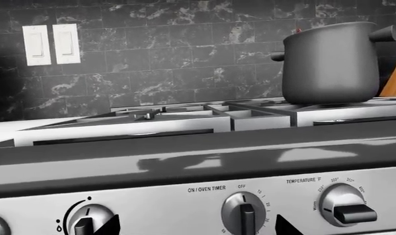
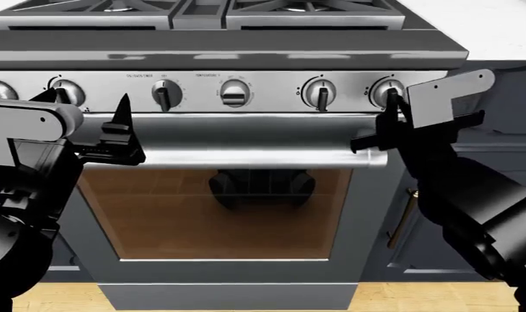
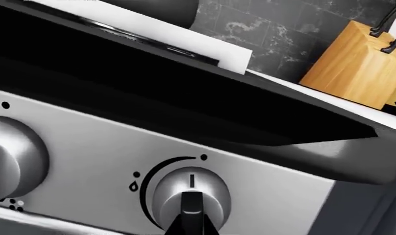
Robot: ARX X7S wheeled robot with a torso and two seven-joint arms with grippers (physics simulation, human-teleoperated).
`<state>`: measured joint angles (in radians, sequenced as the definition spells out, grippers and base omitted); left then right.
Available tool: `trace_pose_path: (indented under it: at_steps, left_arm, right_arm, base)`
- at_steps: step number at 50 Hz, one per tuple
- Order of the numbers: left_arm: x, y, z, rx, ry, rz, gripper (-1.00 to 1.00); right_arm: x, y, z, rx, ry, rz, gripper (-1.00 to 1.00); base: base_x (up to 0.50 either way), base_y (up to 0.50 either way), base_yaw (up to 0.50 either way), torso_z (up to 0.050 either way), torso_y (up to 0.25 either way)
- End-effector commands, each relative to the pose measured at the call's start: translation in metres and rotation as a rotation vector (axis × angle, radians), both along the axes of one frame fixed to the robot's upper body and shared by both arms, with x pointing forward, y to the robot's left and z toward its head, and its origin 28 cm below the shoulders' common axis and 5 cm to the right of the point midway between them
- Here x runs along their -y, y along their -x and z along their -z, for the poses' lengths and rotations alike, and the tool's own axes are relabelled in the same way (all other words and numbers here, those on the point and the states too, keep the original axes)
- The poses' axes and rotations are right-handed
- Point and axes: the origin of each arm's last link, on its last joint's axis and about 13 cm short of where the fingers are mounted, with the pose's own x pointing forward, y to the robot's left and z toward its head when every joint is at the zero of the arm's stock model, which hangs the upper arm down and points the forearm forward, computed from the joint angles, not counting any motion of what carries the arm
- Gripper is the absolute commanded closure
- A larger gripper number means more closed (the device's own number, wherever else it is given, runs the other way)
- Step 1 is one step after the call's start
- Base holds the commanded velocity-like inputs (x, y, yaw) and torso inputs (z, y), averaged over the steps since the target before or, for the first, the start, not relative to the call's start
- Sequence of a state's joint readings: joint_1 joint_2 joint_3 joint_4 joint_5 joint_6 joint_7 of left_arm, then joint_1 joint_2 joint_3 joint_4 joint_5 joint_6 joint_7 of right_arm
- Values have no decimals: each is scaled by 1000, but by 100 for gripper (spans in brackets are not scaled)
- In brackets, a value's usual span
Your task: Frozen meat rests on a plate on the counter. Retrieve the meat and place it in a pot on a burner. Then turn the burner on.
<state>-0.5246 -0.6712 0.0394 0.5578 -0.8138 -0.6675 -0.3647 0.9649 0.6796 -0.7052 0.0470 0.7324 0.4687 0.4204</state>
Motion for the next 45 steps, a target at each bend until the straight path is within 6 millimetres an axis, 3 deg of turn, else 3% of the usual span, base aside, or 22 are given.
trace_pose_path:
  at_steps: [1, 45]
  left_arm:
    - [0, 0, 0, 1, -1, 1, -100]
    - [1, 2, -1, 4, -4, 3, -100]
  right_arm:
    - [-5, -2, -11, 44, 38, -45, 100]
    - [3, -1, -29, 150, 361, -19, 100]
  base:
    - [0, 0, 0, 0, 0]
    - [0, 0, 0, 0, 0]
